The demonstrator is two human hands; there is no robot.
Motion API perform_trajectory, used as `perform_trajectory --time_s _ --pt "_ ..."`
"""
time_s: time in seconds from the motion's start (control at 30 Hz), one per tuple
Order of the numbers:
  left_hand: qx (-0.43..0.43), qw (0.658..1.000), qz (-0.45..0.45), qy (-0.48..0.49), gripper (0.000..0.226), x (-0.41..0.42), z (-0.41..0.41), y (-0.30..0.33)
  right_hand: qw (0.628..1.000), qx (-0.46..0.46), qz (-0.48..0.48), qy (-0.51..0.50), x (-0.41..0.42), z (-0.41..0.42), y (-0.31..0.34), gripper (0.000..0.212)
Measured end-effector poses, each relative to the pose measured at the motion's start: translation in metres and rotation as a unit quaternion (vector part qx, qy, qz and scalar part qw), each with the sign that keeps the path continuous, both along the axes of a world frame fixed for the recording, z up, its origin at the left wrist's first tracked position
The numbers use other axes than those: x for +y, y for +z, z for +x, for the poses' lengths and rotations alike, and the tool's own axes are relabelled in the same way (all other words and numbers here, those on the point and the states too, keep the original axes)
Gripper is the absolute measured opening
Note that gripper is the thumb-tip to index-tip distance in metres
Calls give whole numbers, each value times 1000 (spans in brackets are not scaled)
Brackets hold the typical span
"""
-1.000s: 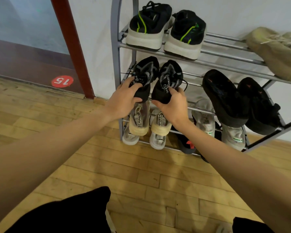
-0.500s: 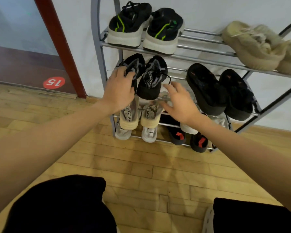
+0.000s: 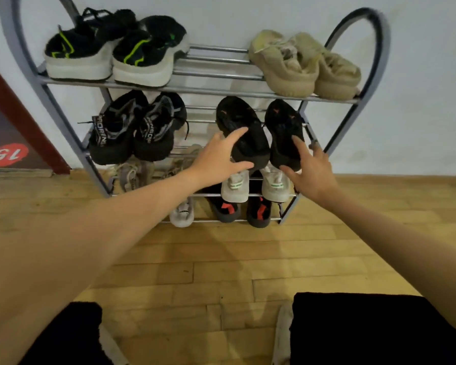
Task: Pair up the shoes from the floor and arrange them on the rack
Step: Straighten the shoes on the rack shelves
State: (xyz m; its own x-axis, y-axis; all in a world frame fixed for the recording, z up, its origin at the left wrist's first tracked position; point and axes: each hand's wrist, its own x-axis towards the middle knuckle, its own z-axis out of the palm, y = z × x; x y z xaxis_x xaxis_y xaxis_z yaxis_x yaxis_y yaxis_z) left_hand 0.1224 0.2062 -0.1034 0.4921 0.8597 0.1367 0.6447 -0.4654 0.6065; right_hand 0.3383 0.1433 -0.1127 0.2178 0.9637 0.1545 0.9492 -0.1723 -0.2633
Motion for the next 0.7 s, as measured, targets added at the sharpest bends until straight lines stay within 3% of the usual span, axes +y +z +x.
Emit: perform_trajectory --time_s 0.13,0.27,0.47,0.7 --pt "-15 1000 -14 17 80 2 34 -13 999 -30 -7 25 6 10 -5 62" --pt "-25 998 28 59 68 4 45 -18 999 -35 10 30 10 11 -9 45" --pt "-44 995 65 55 21 5 47 -24 999 -6 51 8 11 27 -9 36" --pt "-60 995 82 -5 21 9 51 -23 999 -13 42 3 8 27 -9 35"
